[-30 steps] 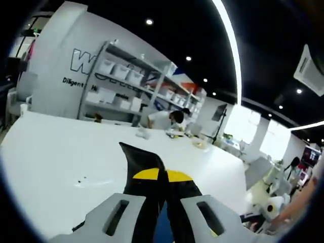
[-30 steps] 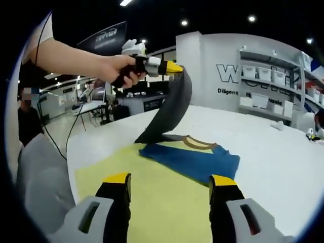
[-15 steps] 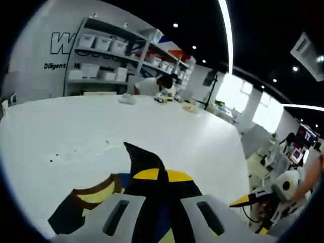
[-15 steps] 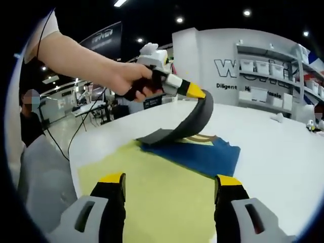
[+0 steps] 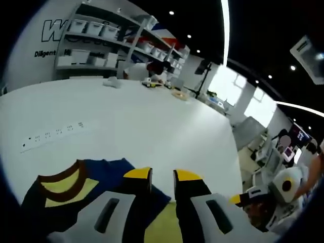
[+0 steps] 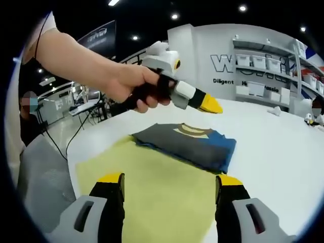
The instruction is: Fold the garment on the visible template until the final outline fits inside the template.
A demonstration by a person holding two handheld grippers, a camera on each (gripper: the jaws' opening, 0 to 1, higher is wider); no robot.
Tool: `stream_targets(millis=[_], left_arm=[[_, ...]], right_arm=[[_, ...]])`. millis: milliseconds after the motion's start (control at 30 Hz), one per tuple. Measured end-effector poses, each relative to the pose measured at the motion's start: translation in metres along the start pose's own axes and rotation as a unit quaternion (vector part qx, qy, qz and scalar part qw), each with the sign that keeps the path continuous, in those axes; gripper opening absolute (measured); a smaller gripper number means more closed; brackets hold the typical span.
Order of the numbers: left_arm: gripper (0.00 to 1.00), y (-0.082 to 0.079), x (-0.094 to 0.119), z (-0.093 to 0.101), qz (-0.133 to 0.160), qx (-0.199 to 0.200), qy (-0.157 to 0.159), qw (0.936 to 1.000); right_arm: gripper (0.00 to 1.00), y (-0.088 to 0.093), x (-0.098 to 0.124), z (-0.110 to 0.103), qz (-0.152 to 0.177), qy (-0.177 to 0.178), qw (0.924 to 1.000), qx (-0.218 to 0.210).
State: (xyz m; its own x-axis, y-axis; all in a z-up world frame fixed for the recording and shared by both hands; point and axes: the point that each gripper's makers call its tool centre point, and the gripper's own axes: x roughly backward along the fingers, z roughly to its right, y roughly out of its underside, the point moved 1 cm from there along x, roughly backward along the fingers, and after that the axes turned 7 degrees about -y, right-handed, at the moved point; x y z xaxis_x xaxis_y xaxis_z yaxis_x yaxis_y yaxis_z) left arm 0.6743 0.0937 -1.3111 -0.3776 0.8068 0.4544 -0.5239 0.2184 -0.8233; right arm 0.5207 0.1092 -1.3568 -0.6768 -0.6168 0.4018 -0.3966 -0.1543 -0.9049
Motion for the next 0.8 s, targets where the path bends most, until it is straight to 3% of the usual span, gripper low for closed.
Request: stream_targets(millis=[200,333,500,567,633,700,800], left_arm=[[0.14,0.008,0.037,-0.004,0.014,0.005,0.003,0.9999],[0.14,0.031,0.075,-0.014,0.015,0.004,-0.006,0.9999],[0.19,0.069,0.124,-0.024,0.004,-0.016,-0.027,0.9995],[0.2,0.098,0.151,-0.028,-0.018,-0.038,-0.036,0.9985],[0.21,0.116,0.167,-0.03,-0.033,-0.05,-0.04,0.9974],[0.21,0.14,0.187,-0.037,-0.058,-0.093,-0.057,0.9923],[0.21,0.168,0.212,-0.034,-0.067,-0.09,-0.06,0.9918]], right_arm=[[0.7,0.005,-0.002,-0.002,-0.013,-0.01,0.9998,0.011],[0.7,0.011,0.0,-0.005,-0.023,-0.023,0.9991,0.026],[0.69,0.021,0.005,-0.012,-0.043,-0.056,0.9959,0.056],[0.69,0.023,0.009,-0.015,-0.048,-0.07,0.994,0.069],[0.68,0.028,0.012,-0.018,-0.061,-0.082,0.9913,0.083],[0.68,0.033,0.016,-0.02,-0.071,-0.093,0.9884,0.097],[0.66,0.042,0.022,-0.023,-0.087,-0.108,0.9839,0.113]])
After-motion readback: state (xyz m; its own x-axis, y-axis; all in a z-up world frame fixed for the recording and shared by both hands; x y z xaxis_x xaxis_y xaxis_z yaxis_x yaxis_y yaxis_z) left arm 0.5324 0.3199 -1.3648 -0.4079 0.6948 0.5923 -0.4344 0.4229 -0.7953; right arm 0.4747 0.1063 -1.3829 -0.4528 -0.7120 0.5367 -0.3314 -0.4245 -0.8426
